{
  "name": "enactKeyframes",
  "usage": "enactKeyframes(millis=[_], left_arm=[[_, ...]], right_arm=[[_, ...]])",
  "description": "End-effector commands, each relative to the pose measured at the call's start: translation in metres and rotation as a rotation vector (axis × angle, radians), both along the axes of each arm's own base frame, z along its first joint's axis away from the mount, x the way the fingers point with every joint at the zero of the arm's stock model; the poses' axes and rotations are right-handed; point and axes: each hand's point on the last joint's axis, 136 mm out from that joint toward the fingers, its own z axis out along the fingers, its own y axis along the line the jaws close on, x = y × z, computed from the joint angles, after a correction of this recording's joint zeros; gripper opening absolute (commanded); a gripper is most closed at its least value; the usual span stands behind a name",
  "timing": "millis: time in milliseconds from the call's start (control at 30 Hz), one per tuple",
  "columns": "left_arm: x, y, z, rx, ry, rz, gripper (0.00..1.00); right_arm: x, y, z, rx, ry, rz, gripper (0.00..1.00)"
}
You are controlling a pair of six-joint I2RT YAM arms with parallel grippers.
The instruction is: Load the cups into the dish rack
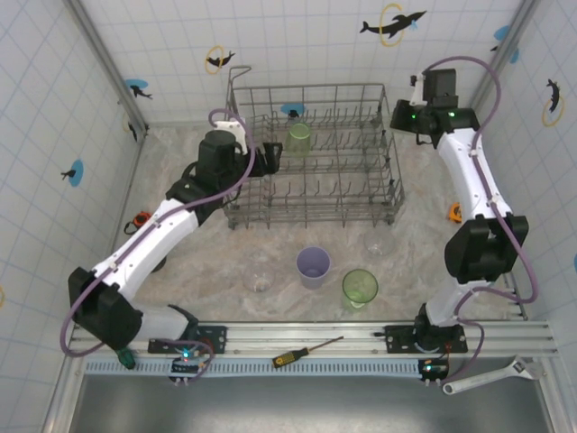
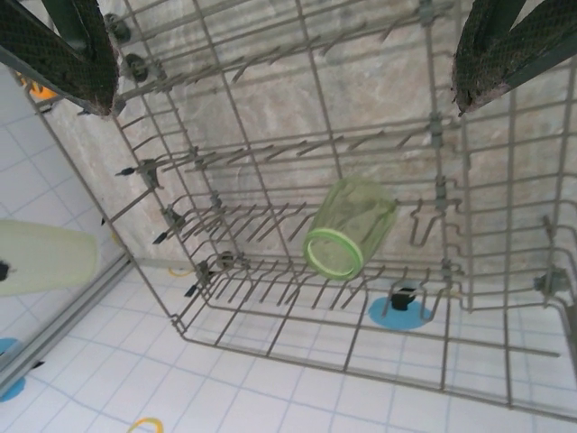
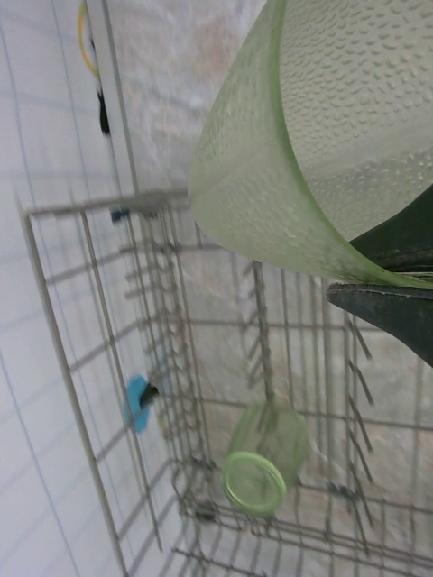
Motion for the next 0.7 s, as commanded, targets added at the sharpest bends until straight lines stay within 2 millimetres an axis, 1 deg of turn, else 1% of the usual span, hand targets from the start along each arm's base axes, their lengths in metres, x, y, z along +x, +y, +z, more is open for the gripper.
enactKeyframes(millis=[0,67,200,267,333,400,433,467,500,533,600,667], left_arm=[[0.012,-0.014,0.026,-0.071,-0.045,-0.031,0.98],[0.018,-0.019,0.021,-0.083,-0.030,-0.030,0.98],[0.029,-0.029,0.013,-0.126,-0.005,-0.050,0.98],[0.035,-0.030,0.009,-0.154,0.009,-0.062,0.98],[0.044,-0.026,0.005,-0.202,0.041,-0.049,0.98],[0.052,-0.023,0.005,-0.283,0.059,-0.058,0.98],[0.055,-0.022,0.005,-0.324,0.066,-0.069,0.98],[0.058,-0.020,0.006,-0.377,0.076,-0.079,0.98],[0.065,-0.013,0.007,-0.428,0.083,-0.077,0.98],[0.068,-0.012,0.008,-0.467,0.094,-0.089,0.98],[0.073,-0.017,0.011,-0.528,0.122,-0.126,0.98],[0.075,-0.024,0.015,-0.553,0.140,-0.165,0.98]], right_arm=[[-0.004,0.034,0.037,0.077,-0.115,0.086,0.00],[-0.007,0.050,0.036,0.149,-0.116,0.128,0.00],[-0.016,0.080,0.038,0.361,-0.149,0.238,0.00],[-0.019,0.087,0.035,0.438,-0.149,0.259,0.00],[-0.020,0.093,0.033,0.512,-0.137,0.286,0.00],[-0.023,0.100,0.031,0.596,-0.144,0.327,0.00],[-0.025,0.103,0.034,0.637,-0.165,0.348,0.00],[-0.029,0.106,0.034,0.685,-0.177,0.367,0.00],[-0.033,0.108,0.035,0.728,-0.194,0.387,0.00],[-0.037,0.110,0.036,0.765,-0.200,0.402,0.00],[-0.043,0.114,0.038,0.826,-0.219,0.439,0.00],[-0.048,0.116,0.041,0.872,-0.235,0.467,0.00]])
